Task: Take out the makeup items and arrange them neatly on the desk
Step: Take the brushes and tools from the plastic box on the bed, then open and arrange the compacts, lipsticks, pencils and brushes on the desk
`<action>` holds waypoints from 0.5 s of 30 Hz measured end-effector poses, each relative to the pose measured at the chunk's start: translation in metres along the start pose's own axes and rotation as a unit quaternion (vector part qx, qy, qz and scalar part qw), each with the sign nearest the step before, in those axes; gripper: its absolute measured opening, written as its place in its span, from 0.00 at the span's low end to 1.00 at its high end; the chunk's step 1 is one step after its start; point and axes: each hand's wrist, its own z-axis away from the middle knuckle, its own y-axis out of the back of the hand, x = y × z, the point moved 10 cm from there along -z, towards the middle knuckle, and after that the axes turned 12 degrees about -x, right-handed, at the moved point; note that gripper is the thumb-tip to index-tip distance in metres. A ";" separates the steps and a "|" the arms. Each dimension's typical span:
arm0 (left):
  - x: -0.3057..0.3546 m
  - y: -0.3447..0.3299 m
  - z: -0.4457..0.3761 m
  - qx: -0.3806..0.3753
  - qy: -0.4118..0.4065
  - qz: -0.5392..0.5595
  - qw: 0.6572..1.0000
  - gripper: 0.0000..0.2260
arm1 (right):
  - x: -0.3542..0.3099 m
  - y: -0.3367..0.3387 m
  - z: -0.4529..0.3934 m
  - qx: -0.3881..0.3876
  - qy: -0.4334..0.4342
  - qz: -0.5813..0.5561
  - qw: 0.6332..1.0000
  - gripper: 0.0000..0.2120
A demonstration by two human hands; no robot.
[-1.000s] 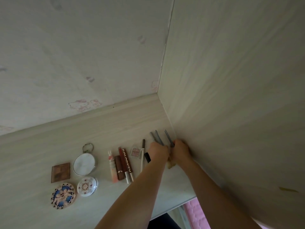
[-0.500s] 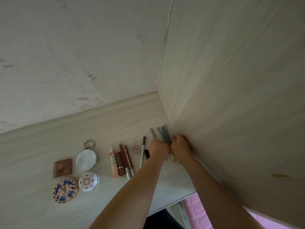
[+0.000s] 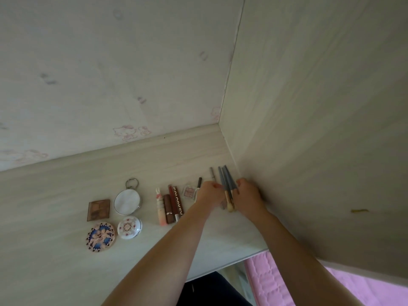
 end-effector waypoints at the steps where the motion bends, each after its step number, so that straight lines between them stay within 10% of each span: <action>1: 0.004 0.008 0.006 0.016 -0.013 -0.019 1.000 0.07 | -0.004 0.001 0.002 0.003 0.013 0.016 1.000 0.12; 15: 0.003 0.108 0.111 0.175 -0.158 -0.300 0.924 0.10 | -0.097 -0.033 0.037 0.002 0.130 0.172 0.976 0.18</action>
